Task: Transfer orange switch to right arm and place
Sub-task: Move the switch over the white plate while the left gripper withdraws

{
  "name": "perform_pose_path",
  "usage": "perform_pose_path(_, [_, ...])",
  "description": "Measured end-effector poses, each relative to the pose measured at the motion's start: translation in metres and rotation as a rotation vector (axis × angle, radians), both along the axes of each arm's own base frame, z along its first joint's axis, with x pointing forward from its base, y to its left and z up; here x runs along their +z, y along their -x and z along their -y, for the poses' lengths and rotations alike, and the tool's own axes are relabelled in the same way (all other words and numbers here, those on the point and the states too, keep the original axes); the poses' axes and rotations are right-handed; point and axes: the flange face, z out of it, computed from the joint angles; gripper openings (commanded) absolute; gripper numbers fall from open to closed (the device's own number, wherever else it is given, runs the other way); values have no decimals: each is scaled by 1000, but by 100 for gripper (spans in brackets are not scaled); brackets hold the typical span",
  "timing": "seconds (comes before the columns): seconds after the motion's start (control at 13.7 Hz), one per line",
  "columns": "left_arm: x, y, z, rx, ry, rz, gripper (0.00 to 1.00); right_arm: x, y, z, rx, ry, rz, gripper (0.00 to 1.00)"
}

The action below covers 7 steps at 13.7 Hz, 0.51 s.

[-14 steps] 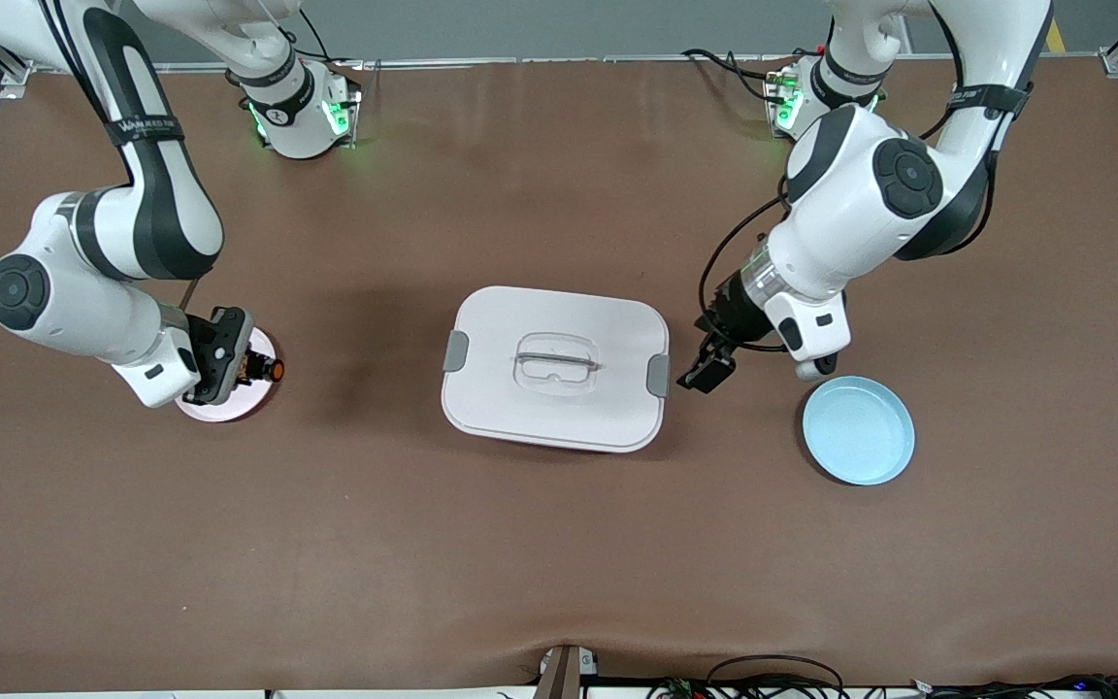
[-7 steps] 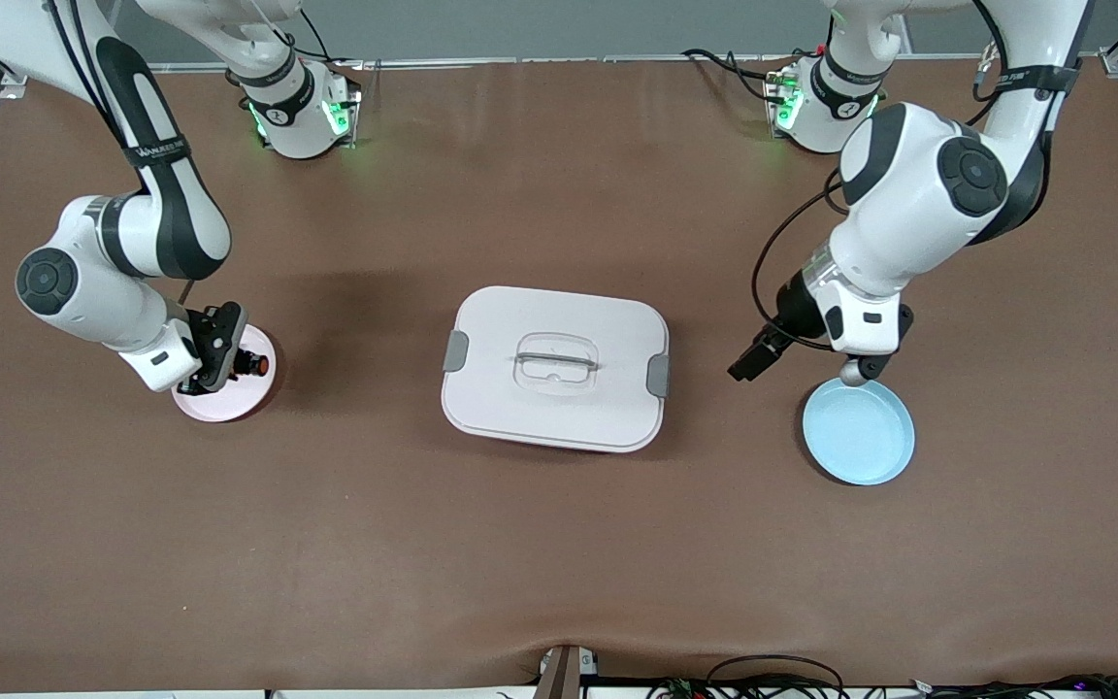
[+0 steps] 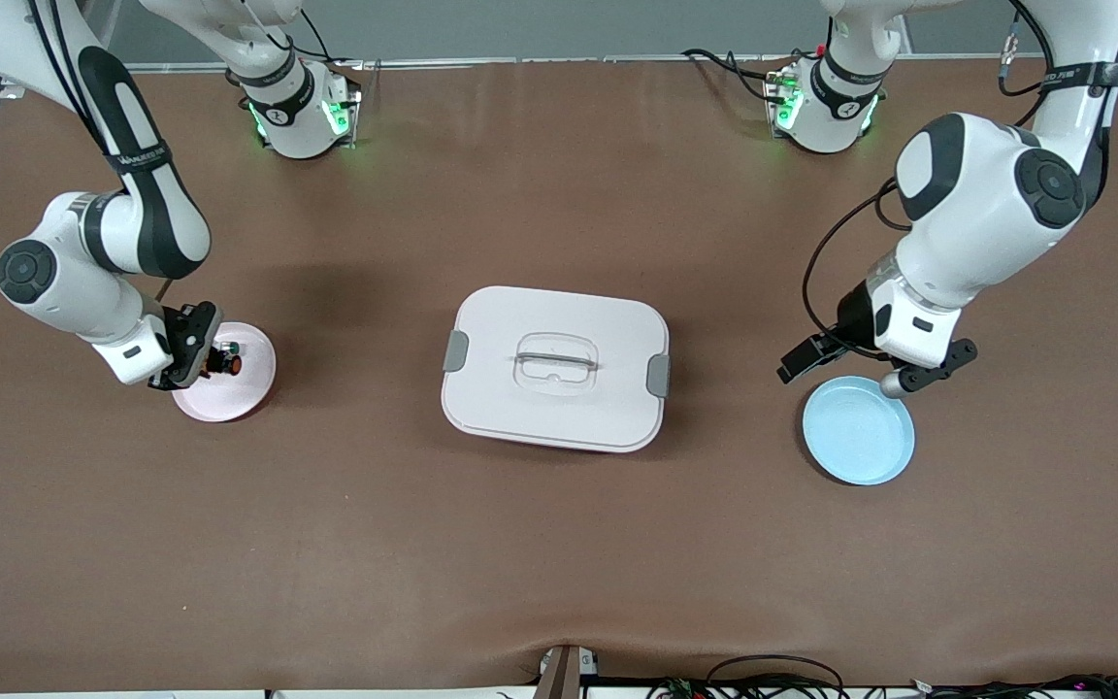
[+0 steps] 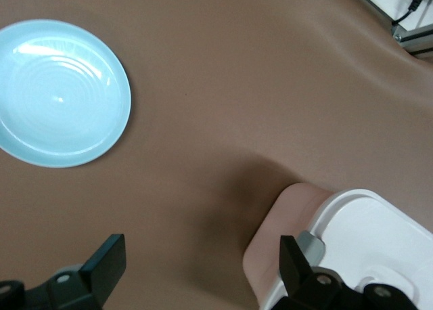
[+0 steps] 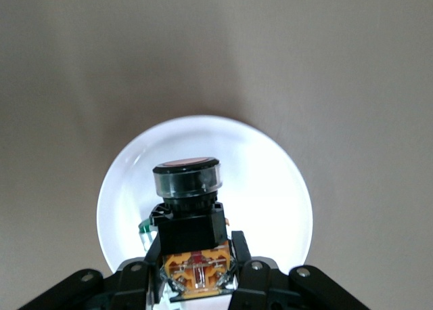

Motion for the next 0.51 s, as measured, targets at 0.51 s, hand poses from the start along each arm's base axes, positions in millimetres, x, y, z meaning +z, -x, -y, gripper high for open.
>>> perform_pose_path(0.51, [9,-9,-29,-188,-206,93,100,-46,6,25,-8,3,27,0])
